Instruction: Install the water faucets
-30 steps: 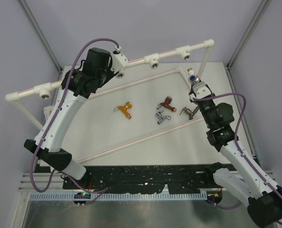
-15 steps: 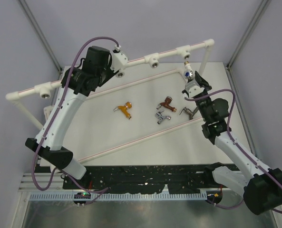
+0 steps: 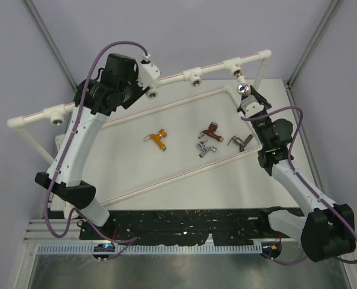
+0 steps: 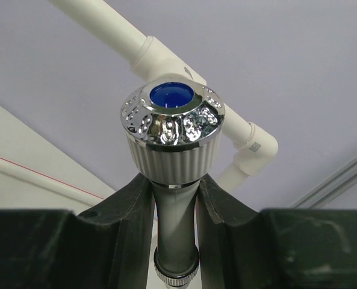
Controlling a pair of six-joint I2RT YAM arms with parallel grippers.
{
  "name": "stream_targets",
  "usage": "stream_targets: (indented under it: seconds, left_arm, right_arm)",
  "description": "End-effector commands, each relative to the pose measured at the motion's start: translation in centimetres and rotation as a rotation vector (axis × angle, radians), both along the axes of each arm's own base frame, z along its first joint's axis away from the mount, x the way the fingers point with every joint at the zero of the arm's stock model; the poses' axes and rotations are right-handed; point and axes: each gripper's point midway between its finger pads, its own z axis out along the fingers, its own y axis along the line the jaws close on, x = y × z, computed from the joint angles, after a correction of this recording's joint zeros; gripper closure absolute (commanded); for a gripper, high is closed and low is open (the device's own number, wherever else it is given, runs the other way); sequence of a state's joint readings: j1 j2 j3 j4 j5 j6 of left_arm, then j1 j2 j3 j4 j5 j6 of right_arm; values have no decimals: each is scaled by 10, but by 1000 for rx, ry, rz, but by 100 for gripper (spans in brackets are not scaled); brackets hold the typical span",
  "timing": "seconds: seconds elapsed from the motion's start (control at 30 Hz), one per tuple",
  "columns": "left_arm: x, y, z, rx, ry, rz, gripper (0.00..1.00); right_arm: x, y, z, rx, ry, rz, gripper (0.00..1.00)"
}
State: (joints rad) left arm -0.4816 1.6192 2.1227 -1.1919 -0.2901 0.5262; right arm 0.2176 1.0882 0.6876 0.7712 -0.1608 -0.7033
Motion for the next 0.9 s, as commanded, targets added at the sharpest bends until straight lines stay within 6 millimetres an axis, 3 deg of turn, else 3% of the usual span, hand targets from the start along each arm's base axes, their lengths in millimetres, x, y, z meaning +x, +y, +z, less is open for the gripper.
stream_targets:
  seconds: [0.0, 0.33, 0.53, 0.87]
  left_arm:
    - [-7, -16, -29, -175, 138, 92, 74]
    - [-8, -20, -31, -187, 152, 77, 74]
    - [-9, -20, -29, -192, 151, 76, 74]
    - [-9, -21, -31, -191, 154, 79, 74]
  right_arm:
    - [-15, 8, 58, 40, -150, 73, 95]
    - [-7, 15, 52, 1, -108, 99, 95]
    - [-2, 4, 37, -34, -87, 22, 95]
    - [0, -6, 28, -125, -78, -51, 95]
